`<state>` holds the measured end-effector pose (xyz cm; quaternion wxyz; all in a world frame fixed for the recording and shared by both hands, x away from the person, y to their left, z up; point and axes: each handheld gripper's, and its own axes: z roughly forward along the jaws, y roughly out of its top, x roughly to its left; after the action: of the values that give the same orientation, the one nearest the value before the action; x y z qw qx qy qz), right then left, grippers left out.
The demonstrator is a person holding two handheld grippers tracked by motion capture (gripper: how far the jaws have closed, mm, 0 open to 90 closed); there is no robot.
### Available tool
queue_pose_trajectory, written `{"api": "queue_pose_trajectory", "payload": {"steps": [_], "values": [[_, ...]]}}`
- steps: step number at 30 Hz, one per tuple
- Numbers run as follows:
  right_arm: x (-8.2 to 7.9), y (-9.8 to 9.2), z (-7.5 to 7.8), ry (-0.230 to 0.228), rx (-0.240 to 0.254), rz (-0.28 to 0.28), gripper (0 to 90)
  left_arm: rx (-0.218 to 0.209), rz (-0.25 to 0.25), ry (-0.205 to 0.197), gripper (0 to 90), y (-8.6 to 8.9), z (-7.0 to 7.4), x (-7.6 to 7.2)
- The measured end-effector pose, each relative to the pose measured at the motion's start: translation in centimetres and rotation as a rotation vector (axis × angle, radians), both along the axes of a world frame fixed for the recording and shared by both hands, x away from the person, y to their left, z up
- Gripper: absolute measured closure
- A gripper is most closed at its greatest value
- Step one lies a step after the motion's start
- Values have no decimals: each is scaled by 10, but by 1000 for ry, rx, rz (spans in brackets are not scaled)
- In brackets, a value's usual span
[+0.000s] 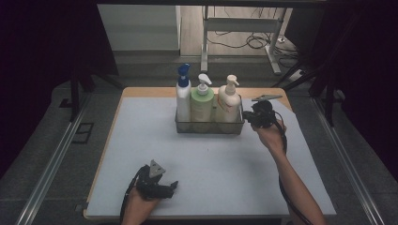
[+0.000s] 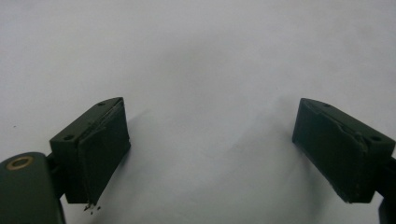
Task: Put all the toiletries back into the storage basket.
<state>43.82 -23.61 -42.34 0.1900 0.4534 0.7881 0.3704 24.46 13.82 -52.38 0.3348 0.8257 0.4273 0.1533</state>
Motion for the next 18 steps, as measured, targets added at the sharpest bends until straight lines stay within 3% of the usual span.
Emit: {"api": "queue_pose_trajectory", "payload": {"steps": [11, 18], "values": [[20, 8, -12, 10, 4, -6, 897, 7, -3, 1, 106, 0, 0, 0], [30, 9, -19, 34, 40, -24, 896, 0, 0, 0, 106, 0, 0, 0]]}}
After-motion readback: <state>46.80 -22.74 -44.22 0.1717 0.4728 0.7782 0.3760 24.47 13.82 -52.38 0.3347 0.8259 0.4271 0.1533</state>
